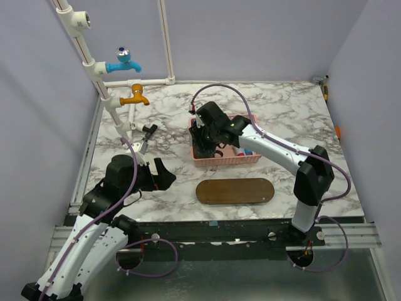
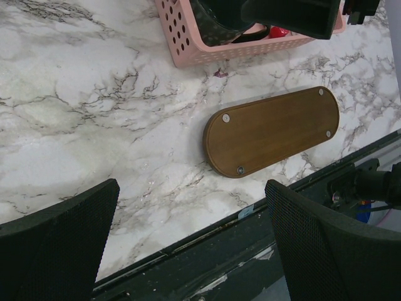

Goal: Prepare toiletry sets of a toothbrush and toothpaste on the tray

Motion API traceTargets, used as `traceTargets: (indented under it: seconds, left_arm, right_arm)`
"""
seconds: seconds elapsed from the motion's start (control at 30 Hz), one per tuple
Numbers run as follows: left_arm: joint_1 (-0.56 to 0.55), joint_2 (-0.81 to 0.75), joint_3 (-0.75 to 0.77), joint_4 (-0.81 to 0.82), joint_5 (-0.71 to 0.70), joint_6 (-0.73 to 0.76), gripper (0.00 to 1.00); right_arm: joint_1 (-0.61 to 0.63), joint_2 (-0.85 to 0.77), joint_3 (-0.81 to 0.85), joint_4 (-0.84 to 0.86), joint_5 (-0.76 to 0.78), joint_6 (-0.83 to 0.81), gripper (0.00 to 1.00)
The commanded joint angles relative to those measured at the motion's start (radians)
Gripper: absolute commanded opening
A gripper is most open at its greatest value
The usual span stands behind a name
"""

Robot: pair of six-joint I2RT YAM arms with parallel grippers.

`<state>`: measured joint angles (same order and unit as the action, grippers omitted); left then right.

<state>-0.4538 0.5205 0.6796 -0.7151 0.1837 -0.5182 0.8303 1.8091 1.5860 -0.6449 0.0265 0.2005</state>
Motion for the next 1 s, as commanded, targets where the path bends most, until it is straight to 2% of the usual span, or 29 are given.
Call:
traceTargets:
  seconds: [0.0,0.4,0.73,0.97]
  left_arm:
    - [-0.005,-0.004,-0.005,0.019,0.022,0.014,0.99]
    - [-0.005,-0.008,-0.004,0.019,0.025,0.015,0.99]
    - [-0.005,-0.009,-0.006,0.021,0.031,0.017,0.99]
    - [-0.005,-0.005,-0.006,0.022,0.033,0.018,0.99]
  right_arm:
    - [0.016,0.045,0.043,-0.032,-0.036,-0.018,0.49]
    - [0.043,0.147,0.102,-0.047,-0.030,-0.019,0.47]
    - [0.044,0.187,0.106,-0.068,0.059,-0.016,0.37]
    - [0.049,0.223,0.113,-0.069,0.058,-0.012,0.36]
